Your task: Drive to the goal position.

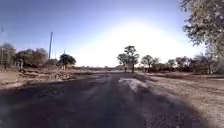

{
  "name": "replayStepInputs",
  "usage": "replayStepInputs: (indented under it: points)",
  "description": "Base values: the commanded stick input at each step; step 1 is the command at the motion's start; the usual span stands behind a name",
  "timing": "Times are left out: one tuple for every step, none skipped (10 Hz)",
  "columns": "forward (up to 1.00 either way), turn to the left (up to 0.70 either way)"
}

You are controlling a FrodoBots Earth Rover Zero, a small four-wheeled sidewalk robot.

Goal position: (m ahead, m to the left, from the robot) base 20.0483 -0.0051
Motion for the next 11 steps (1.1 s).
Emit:
replayStepInputs:
  points:
    - [0.50,0.01]
    - [0.50,0.03]
    - [0.50,0.15]
    - [0.50,0.30]
    - [0.50,0.00]
    - [0.50,0.00]
    - [0.50,0.00]
    - [0.50,0.00]
    - [0.50,0.00]
    - [0.50,0.00]
    - [0.50,0.00]
